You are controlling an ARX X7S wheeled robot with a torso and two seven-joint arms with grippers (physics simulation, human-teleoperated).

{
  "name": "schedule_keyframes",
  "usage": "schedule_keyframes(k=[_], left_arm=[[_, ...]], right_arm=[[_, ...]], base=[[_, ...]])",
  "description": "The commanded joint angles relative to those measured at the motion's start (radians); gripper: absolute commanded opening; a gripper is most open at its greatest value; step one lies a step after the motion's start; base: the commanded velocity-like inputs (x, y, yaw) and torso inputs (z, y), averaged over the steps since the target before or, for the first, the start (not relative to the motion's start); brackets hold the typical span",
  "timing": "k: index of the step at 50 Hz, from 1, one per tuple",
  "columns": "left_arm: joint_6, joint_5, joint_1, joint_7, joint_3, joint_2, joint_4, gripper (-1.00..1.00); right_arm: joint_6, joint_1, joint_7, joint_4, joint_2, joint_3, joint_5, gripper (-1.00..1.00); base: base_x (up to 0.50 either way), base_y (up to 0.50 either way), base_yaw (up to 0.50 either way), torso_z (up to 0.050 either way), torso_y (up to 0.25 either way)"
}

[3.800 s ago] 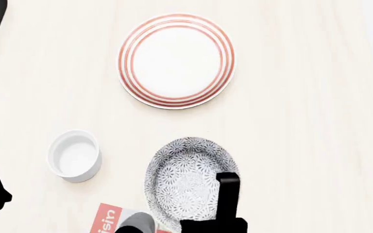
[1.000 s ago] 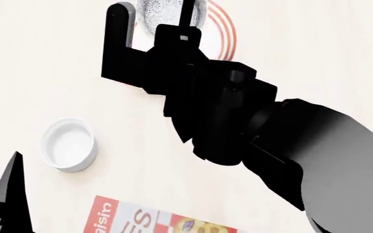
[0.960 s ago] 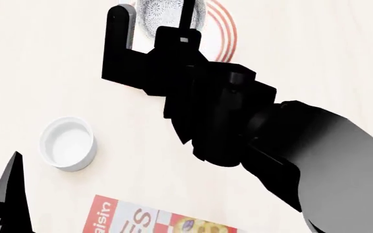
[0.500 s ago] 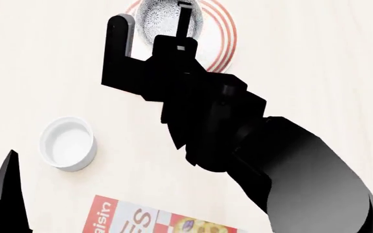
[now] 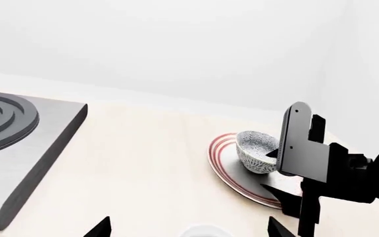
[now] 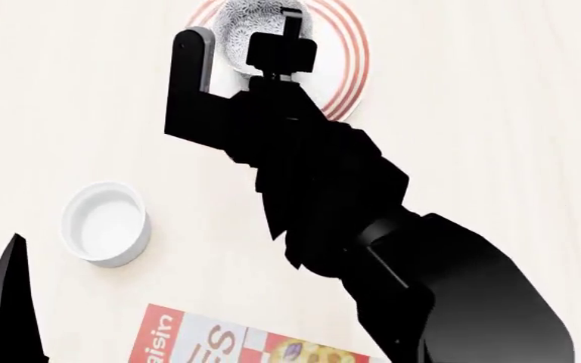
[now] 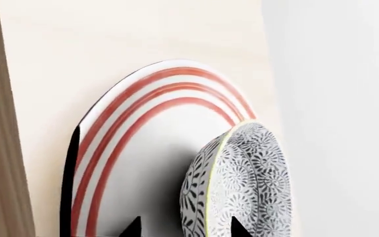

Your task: Pick the akita bowl on the cookies box and place it on the plate.

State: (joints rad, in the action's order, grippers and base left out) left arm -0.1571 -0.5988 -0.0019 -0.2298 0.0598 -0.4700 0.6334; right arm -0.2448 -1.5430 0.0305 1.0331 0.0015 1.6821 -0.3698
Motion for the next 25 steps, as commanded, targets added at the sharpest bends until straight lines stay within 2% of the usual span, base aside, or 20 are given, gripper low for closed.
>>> schedule_keyframes(k=[1,8,12,22,25], left_arm=[[0.003,-0.002,0.002,-0.002,0.000,-0.002,-0.001,1.00],[0.004,-0.004,0.004,-0.004,0.000,-0.003,0.000,1.00],[0.006,-0.003,0.005,-0.005,0.000,-0.004,0.002,1.00],[-0.012,-0.007,0.003,-0.022,0.000,-0.016,0.031,1.00],[-0.014,-0.006,0.001,-0.025,0.000,-0.017,0.031,1.00]], right_arm=[[-0.016,0.027,0.036,0.016,-0.001,-0.092,0.102,1.00],[-0.023,0.017,0.044,0.006,0.002,-0.104,0.114,1.00],[-0.091,0.000,0.038,-0.113,0.050,-0.103,0.108,1.00],[-0.417,-0.080,0.012,-0.746,0.296,-0.102,0.040,1.00],[-0.467,-0.098,0.010,-0.849,0.340,-0.107,0.022,1.00]], base=[[0.00,0.00,0.00,0.000,0.000],[0.00,0.00,0.00,0.000,0.000],[0.00,0.00,0.00,0.000,0.000],[0.00,0.00,0.00,0.000,0.000],[0.00,0.00,0.00,0.000,0.000]])
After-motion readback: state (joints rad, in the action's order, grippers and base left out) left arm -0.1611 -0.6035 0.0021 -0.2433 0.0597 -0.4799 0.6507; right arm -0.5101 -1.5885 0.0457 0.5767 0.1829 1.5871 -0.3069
